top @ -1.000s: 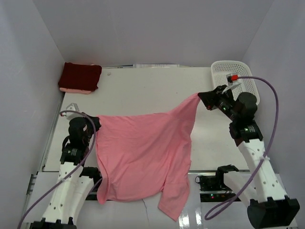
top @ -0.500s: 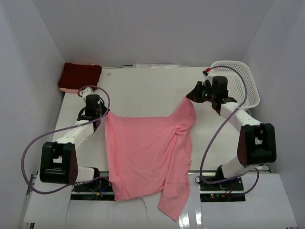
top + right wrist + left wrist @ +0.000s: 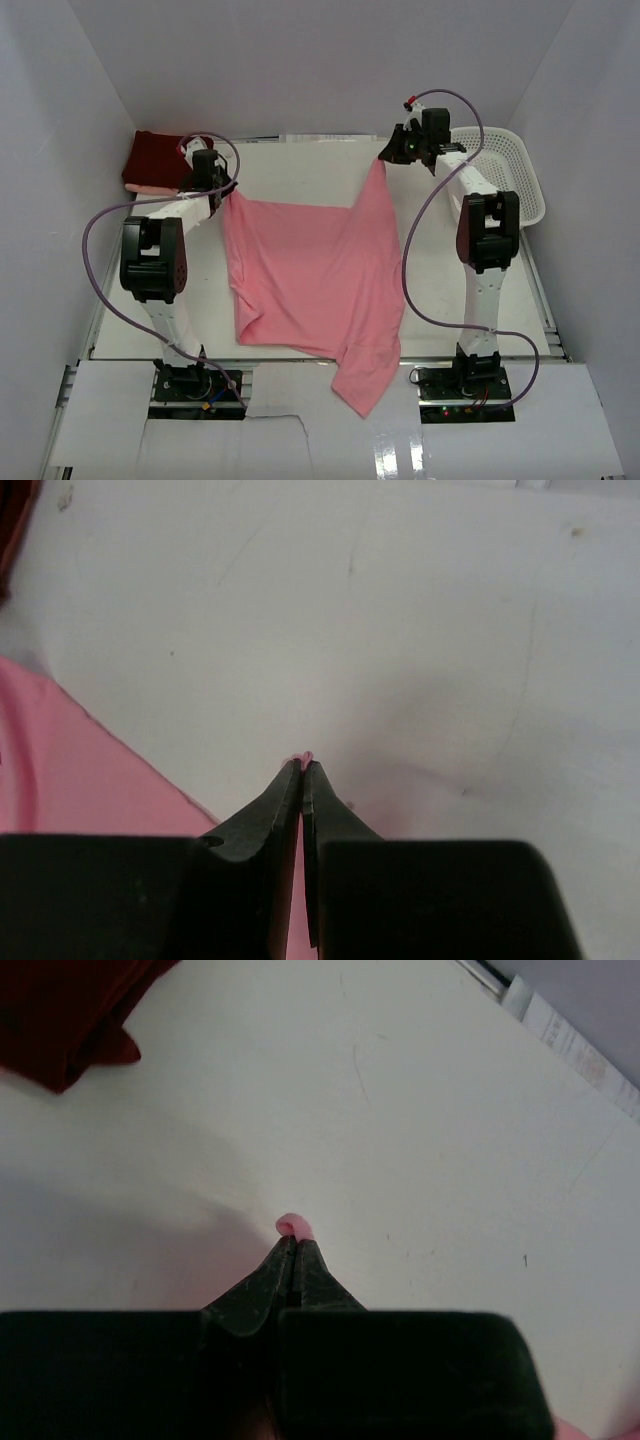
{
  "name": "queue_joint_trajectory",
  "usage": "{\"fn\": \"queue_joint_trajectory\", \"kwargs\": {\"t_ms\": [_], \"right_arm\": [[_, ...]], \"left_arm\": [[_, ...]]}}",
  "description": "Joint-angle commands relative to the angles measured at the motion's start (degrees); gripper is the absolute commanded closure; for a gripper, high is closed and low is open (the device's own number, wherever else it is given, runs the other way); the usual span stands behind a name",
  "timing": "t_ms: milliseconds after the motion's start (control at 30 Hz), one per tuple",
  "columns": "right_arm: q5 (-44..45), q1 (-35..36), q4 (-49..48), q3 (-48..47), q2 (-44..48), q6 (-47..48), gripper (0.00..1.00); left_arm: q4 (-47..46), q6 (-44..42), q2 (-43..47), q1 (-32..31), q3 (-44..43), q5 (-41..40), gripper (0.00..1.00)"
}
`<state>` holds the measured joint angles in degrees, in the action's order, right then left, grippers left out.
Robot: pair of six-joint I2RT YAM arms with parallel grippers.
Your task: Fold and stack the t-shirts
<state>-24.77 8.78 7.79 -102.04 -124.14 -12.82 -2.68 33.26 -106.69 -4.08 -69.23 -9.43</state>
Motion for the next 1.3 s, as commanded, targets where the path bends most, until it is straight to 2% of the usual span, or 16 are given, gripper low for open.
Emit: {"fn": "queue_joint_trajectory", "kwargs": {"t_ms": [0,67,133,233,267,333,400,500,533,567,767,867,1067,1267], "right_arm": [[1.0,-0.3,5.6,-11.3,-5.4,2.3,0.92],[0.3,-0.7,3.5,-13.7,-5.5,1.4,0.92],[-1.4,-1.0,-2.5,-10.3,-1.7,0.3,0.92],[-2.3,-1.0,-4.9,-7.9,3.6,-0.2,0.92],[-3.1,-1.0,-4.8,-7.3,8.1,0.1,0.92],[-3.1,-0.9,-4.5,-4.9,13.9,1.4,0.92],[-2.0,-0.7,-3.9,-0.3,23.6,3.5,0.92],[0.1,-0.7,0.3,2.1,36.4,7.0,0.92],[0.8,-0.8,1.5,2.1,39.7,9.3,0.92],[1.8,-0.8,2.0,2.5,46.8,10.0,0.92],[2.9,-0.8,-5.0,11.0,72.7,10.3,0.92],[4.3,-0.8,-8.1,14.6,80.3,10.4,0.92],[4.0,-0.8,-7.9,12.2,84.8,10.9,0.92],[3.5,-0.8,-8.9,13.0,88.9,10.7,0.92]], "left_arm": [[2.3,-1.0,-4.9,2.6,-8.3,1.4,1.0],[4.6,0.1,-7.4,4.0,-11.3,3.2,1.0],[3.7,2.5,-7.0,7.7,-11.6,7.9,1.0],[3.1,1.5,-2.0,8.7,-11.2,12.5,1.0],[3.1,1.2,0.0,8.6,-11.1,13.4,1.0],[2.9,0.8,7.6,8.6,-9.3,13.6,1.0],[0.5,0.3,16.7,8.6,-6.1,13.4,1.0],[0.7,-0.2,26.0,8.7,-3.1,12.7,1.0],[1.0,-0.4,32.2,8.8,-1.4,12.8,1.0],[0.9,-0.6,35.5,8.8,-0.7,12.7,1.0],[-0.5,-2.3,59.3,8.8,5.1,6.1,1.0],[0.0,-2.5,66.6,8.8,8.0,0.8,1.0],[2.3,-1.1,70.0,8.8,9.6,-4.8,1.0],[2.3,0.1,72.8,8.8,10.7,-6.4,1.0]]}}
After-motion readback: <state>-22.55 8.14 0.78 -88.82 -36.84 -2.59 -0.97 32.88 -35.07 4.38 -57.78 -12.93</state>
